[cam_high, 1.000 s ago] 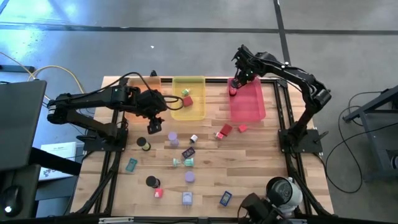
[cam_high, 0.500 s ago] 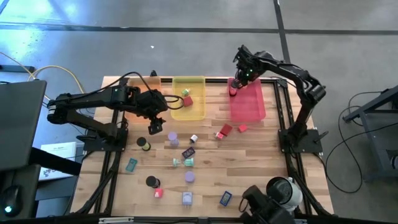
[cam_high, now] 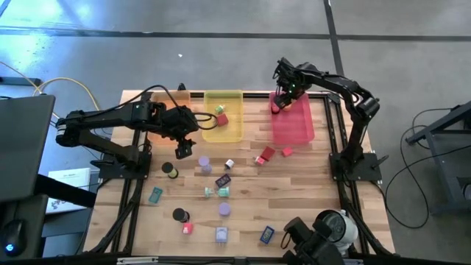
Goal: Pick & Place Office items
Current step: Put the orange sand timer into the pink bin
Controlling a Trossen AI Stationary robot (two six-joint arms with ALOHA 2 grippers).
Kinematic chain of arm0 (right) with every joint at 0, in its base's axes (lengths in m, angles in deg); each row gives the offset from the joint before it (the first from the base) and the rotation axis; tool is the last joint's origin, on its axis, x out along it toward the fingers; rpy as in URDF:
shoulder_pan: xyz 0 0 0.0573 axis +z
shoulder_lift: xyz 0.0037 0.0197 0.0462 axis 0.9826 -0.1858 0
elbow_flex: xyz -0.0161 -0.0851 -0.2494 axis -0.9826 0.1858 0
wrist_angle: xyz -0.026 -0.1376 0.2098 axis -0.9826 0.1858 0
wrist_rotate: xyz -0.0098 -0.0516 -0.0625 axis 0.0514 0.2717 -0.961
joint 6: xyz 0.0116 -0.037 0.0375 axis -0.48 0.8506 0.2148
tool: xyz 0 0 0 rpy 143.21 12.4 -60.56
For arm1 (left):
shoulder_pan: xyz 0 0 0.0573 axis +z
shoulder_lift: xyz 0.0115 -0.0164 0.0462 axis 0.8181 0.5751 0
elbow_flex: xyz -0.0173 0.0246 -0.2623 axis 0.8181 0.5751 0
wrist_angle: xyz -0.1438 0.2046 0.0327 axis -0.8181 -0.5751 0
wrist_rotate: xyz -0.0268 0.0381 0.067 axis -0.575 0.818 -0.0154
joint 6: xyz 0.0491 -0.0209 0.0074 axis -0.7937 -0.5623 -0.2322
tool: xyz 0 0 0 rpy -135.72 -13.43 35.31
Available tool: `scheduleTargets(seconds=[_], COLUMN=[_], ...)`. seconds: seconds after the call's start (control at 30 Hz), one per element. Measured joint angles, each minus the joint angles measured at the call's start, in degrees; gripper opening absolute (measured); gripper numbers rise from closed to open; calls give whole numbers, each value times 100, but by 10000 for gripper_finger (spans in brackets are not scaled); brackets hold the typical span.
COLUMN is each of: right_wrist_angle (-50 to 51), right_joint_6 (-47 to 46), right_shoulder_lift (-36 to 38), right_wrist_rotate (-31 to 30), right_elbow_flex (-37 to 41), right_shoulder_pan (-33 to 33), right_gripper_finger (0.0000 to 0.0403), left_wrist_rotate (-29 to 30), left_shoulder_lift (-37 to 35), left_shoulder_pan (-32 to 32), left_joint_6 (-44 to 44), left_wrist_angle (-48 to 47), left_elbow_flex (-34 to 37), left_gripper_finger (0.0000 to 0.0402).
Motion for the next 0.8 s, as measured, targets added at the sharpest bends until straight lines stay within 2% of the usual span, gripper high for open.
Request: scheduleTargets(seconds=[0.8], right_wrist_angle=[35], right_joint_6=[-17], right_shoulder_lift=[-4], right_wrist_rotate=[133], right_elbow_flex=[0], right_shoulder_pan=[0], right_gripper_finger=[187], left_wrist_rotate=[15], left_shoulder_lift=[0], left_shoulder_pan=[0], left_joint_6=[-10], left_wrist_angle=[-2], left_elbow_flex=[0], left_gripper_finger=[250])
